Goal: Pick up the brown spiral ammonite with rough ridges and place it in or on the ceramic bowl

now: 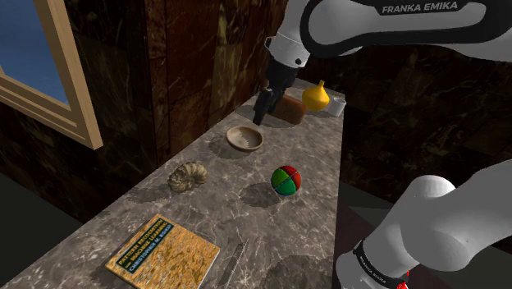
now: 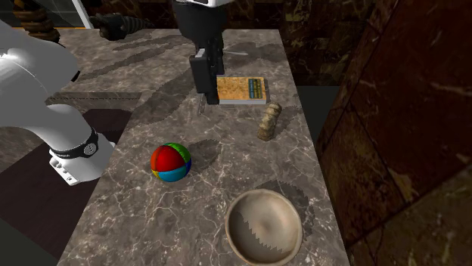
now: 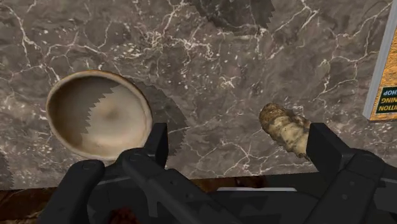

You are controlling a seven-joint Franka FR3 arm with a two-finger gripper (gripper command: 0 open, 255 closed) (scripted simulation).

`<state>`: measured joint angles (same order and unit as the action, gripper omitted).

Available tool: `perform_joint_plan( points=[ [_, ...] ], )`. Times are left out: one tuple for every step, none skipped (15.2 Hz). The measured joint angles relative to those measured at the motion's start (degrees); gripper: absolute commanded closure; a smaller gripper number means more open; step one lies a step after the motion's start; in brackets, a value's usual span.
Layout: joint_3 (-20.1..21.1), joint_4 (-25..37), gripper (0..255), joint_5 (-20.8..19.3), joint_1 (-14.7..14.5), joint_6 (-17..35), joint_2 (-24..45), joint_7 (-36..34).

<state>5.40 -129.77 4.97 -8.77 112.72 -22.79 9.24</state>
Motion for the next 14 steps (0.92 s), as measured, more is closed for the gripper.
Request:
perform_joint_plan(
  points=[
    [0.7,0.7,0,-0.3,-0.5,0.9,1.8,0.4],
    [1.2,1.5,0,-0.7,-0.9,1.7,3.5,0.9],
    [1.9,2.2,0,-1.1,-1.4,2.5,5.1,1.3],
    [2.6,3.0,0,-1.6,-1.8,3.5,7.1,1.6],
    [3.1,3.3,0,-2.1,-2.2,4.7,8.8,2.1],
    [3.6,4.8,0,-2.8,-2.6,5.0,10.9,2.5],
    [4.4,5.6,0,-3.4,-3.1,6.0,12.9,2.6],
    [4.9,6.6,0,-4.1,-3.5,6.5,14.6,3.0],
    [5.7,7.7,0,-4.8,-4.0,7.1,16.5,2.9],
    [6.3,8.8,0,-5.6,-4.5,7.6,18.4,3.1],
    [6.7,9.5,0,-6.4,-4.8,8.1,19.9,3.5],
    [7.1,10.8,0,-7.3,-5.2,8.4,21.8,3.9],
    [7.7,10.9,0,-8.2,-5.7,9.4,23.3,3.9],
    [8.2,11.8,0,-9.0,-6.2,9.7,24.7,4.2]
  ],
)
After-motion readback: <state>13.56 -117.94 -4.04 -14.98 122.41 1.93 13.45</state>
